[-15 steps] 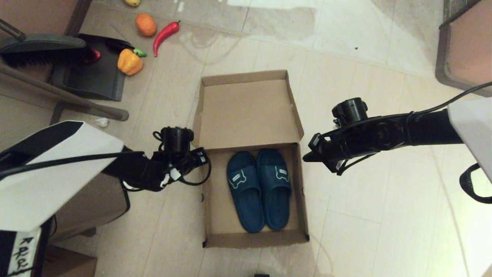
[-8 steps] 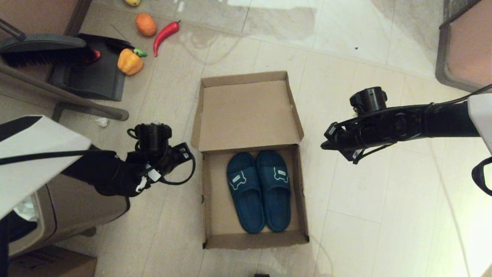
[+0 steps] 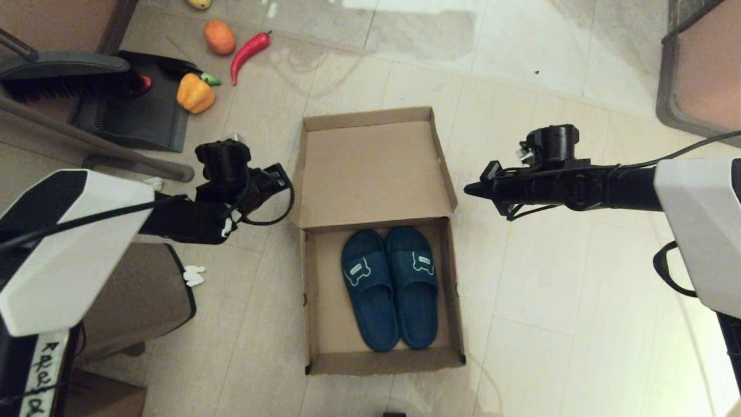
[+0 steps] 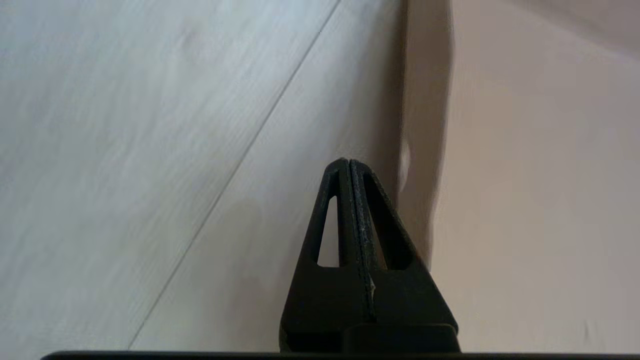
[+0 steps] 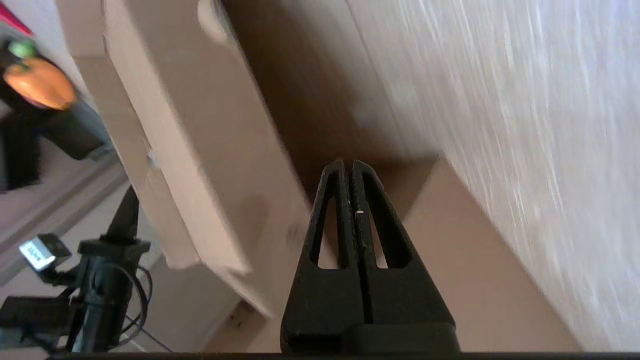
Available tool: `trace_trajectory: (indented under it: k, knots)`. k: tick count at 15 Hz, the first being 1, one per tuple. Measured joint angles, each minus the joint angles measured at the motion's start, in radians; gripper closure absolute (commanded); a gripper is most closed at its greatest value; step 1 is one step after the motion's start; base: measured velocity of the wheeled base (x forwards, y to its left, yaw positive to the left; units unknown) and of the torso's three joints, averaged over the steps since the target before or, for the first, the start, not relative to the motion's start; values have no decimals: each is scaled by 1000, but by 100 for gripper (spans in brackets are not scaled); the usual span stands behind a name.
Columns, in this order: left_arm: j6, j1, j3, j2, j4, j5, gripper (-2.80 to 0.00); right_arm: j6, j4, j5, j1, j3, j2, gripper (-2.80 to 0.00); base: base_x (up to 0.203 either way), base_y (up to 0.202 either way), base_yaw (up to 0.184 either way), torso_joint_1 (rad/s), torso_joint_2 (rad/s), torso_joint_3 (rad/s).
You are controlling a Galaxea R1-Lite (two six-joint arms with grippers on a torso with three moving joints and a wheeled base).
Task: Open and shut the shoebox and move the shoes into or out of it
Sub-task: Close the shoe box
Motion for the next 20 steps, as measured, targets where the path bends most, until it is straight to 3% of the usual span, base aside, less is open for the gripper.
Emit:
trace_trajectory:
  k: [3,6,20]
  knots:
    - [0,-9,-146,91,4,-61,0,94,-102,43,2,-3,26,0,0,0,0,0,0,0]
    - [-1,-25,-169,127,9,-100,0,182,-192,114,7,-3,48,0,0,0,0,0,0,0]
    - [5,-79,-167,134,41,-104,0,190,-249,103,-32,-3,121,0,0,0,0,0,0,0]
